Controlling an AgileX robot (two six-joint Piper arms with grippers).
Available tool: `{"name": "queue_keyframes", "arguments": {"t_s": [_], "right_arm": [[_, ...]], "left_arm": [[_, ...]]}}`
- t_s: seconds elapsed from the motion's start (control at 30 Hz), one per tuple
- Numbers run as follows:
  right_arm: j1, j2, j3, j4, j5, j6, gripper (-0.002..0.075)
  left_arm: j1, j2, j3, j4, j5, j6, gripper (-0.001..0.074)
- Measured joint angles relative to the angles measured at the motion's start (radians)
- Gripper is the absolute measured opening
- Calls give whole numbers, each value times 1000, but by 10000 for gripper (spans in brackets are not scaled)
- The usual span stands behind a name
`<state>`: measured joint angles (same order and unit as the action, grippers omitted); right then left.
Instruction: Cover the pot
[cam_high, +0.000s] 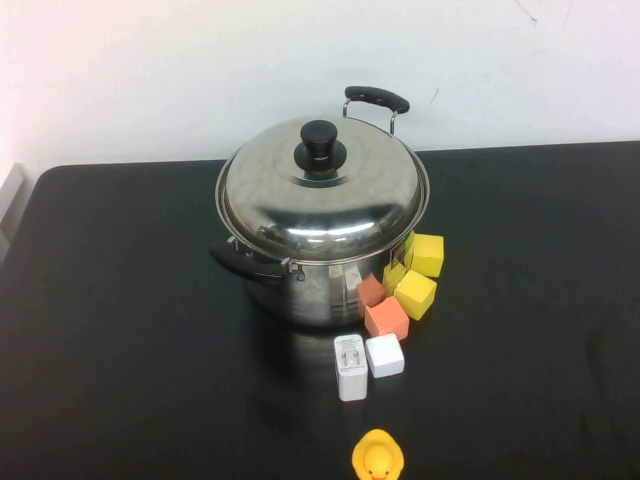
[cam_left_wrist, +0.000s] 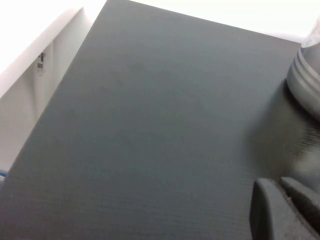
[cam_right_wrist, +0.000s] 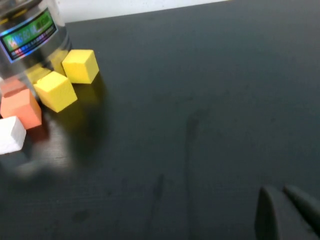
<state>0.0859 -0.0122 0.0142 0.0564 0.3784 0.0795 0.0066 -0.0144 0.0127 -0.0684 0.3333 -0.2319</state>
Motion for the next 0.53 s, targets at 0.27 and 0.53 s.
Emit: {"name": "queue_keyframes", "arguments": {"t_s": [0.27, 0.53], "right_arm": [[0, 0, 0, 0, 0, 0, -2], [0, 0, 0, -11, 0, 0, -2]], "left_arm": [[0, 0, 0, 0, 0, 0, -2], [0, 0, 0, 0, 0, 2, -1]]}}
